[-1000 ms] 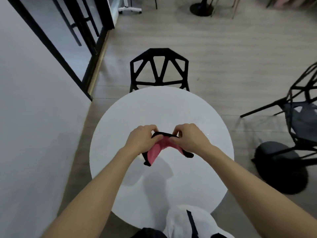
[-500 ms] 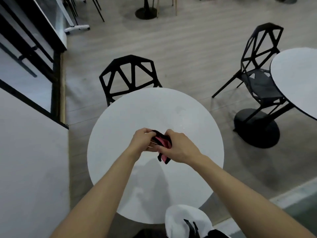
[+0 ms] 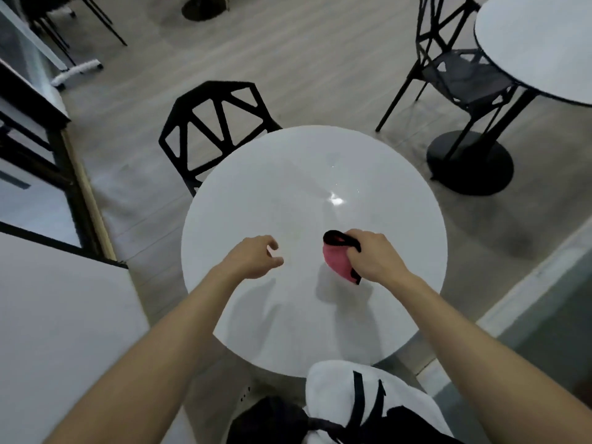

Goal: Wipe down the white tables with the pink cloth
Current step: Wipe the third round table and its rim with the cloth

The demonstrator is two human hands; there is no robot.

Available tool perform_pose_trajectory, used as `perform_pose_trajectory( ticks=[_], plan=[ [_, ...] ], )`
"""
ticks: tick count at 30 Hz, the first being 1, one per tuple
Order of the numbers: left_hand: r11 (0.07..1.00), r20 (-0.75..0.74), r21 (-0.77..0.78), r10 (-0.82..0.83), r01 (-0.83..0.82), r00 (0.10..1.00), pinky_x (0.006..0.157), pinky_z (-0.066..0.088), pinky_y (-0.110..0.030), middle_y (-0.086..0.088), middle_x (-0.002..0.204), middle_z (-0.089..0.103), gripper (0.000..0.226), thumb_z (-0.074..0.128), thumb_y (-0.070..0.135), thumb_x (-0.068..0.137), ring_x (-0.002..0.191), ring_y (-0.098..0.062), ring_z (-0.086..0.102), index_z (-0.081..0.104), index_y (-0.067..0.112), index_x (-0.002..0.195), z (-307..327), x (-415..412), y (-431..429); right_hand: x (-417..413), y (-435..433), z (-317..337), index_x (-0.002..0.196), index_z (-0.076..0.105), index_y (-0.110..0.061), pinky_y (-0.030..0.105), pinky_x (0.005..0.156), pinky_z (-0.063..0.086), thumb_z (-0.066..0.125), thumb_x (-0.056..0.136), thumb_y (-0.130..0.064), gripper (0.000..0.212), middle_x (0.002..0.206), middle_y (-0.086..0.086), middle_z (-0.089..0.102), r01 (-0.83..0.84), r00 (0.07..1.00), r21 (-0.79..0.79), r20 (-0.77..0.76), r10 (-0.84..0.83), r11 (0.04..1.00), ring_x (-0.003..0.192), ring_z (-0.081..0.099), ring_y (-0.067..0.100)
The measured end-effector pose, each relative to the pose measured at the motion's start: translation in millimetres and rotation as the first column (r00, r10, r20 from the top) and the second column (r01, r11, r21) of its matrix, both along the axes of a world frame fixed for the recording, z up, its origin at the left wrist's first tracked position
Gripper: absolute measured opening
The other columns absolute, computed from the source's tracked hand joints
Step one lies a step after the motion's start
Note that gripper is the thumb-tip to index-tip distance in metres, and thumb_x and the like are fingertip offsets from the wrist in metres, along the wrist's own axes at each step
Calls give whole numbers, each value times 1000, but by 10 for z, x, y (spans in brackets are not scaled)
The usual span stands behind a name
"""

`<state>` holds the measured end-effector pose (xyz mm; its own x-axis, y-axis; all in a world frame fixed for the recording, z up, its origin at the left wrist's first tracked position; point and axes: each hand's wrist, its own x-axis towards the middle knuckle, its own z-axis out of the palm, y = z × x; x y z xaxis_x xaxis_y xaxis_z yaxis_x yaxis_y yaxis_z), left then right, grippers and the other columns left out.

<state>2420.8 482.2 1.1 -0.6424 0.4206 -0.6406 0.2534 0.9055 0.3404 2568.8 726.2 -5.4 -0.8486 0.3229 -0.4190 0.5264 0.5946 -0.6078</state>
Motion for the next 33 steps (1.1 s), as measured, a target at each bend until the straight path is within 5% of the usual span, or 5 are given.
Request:
perform_pose_trajectory(
  ticks=[6,11,22,28,33],
  plan=[
    [917,-99,-196,-372,348,923,103,56,-44,-2,150,58,73,83,48,94,129,-25,61,51,29,157,-555,126,-928,817,-888,-456,142,66,-27,36,99,55,52,108,-21,38,133,-2,72,311,913,150,-323,-251,938,116,68,19],
    [864,-175,-212,-494,458,852,112,51,-52,-9,162,44,97,88,52,85,144,-33,49,38,31,165,-775,418,-1543,1401,-1739,-957,166,40,-17,42,137,14,61,102,-30,68,180,6,21,-19,988,243,151,-19,970,167,14,25],
    [863,-277,-232,-501,449,820,128,35,-55,-19,179,9,102,76,56,98,163,-39,18,15,23,173,-1062,661,-1715,918,-2114,-1433,174,0,-16,52,135,-10,21,115,-46,70,182,12,-6,179,974,531,21,-224,828,169,-8,27],
    [860,-341,-239,-509,451,790,121,43,-55,-15,175,27,108,81,66,89,155,-38,37,24,26,172,-1061,637,-1716,659,-3068,-1525,174,11,-36,55,135,-6,24,111,-51,66,183,6,1,-152,968,518,-96,233,842,169,-4,24],
    [866,-359,-230,-499,444,788,113,49,-56,-10,163,39,100,85,59,88,146,-35,46,32,27,166,-1041,643,-1704,1171,-1900,-1517,168,38,-30,49,135,4,38,99,-48,71,179,9,25,35,992,537,-120,35,843,167,19,29]
  ],
)
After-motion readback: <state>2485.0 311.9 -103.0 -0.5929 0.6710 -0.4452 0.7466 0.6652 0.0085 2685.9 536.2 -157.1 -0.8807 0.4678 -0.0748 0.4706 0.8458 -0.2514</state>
